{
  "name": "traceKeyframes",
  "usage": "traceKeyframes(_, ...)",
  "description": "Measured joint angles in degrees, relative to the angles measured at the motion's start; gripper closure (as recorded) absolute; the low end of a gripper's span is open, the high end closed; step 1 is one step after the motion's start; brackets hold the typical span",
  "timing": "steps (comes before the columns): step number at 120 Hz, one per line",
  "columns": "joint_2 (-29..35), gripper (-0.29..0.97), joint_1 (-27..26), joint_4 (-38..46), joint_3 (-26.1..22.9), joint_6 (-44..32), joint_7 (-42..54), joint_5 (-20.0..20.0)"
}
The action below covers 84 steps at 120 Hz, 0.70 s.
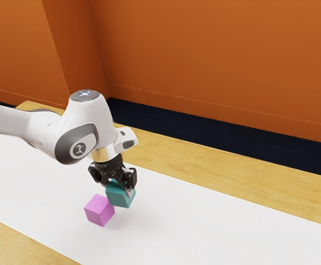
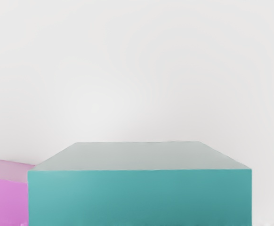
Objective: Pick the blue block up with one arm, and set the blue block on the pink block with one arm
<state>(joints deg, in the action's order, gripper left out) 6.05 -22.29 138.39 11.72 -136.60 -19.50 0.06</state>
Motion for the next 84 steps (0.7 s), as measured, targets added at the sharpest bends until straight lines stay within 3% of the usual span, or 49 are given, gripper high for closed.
traceKeyframes(50,1.91,0.31,7.52,1.55,0.05,3.96,7.94,0.16)
traceKeyframes(84,2.29,0.31,8.92,2.31,0.06,5.61,16.21,0.17)
